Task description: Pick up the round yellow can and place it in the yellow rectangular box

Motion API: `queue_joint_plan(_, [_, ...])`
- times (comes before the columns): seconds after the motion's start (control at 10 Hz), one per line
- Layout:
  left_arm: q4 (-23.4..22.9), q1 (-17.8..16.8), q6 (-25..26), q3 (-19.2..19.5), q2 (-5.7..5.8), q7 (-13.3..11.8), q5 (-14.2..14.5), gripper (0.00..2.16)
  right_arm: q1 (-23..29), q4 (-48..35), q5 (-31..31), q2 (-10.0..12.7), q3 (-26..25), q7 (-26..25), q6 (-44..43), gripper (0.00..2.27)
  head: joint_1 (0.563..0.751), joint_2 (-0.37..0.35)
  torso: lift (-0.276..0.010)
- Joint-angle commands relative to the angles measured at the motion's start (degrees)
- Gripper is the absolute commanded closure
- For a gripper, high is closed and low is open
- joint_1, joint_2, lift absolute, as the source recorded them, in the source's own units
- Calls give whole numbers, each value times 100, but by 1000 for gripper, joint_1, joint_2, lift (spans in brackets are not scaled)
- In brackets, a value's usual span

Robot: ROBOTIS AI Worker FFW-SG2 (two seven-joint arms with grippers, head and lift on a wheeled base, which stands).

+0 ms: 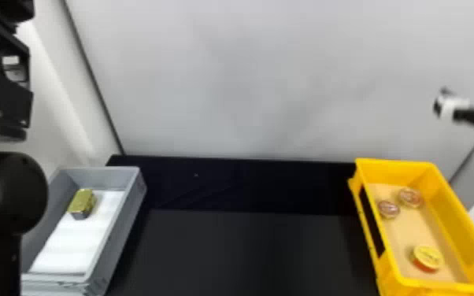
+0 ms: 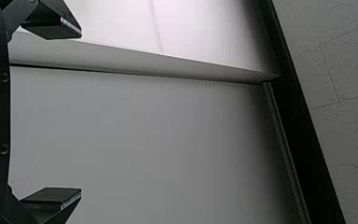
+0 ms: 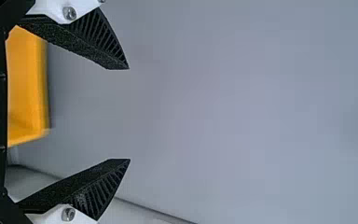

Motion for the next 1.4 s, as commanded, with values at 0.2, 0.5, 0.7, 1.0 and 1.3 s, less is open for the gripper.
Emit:
queue_joint_plan(0.2, [1, 12, -27, 18, 7, 0, 0, 90, -717, -1038, 1172, 81, 1112, -717, -2157, 45, 663, 54, -2])
queue_joint_plan(0.5, [1, 56, -62, 80, 7, 0, 0, 90, -1350, -1179, 1664, -25, 1437, -981, -2930, 39, 663, 54, -2])
queue_joint_plan(0.7, [1, 65, -80, 97, 24, 0, 0, 90, -1922, -1135, 1321, -315, 1481, -963, -2948, 39, 663, 54, -2])
queue_joint_plan(1.0, [1, 48, -98, 106, 51, 0, 0, 90, -2660, -1030, 1207, -605, 1771, -981, -2948, 19, 663, 54, -2])
queue_joint_plan(1.3, [1, 74, -115, 132, 59, 0, 9, 90, -2757, -986, 1181, -649, 1824, -954, -2930, 19, 663, 54, -2])
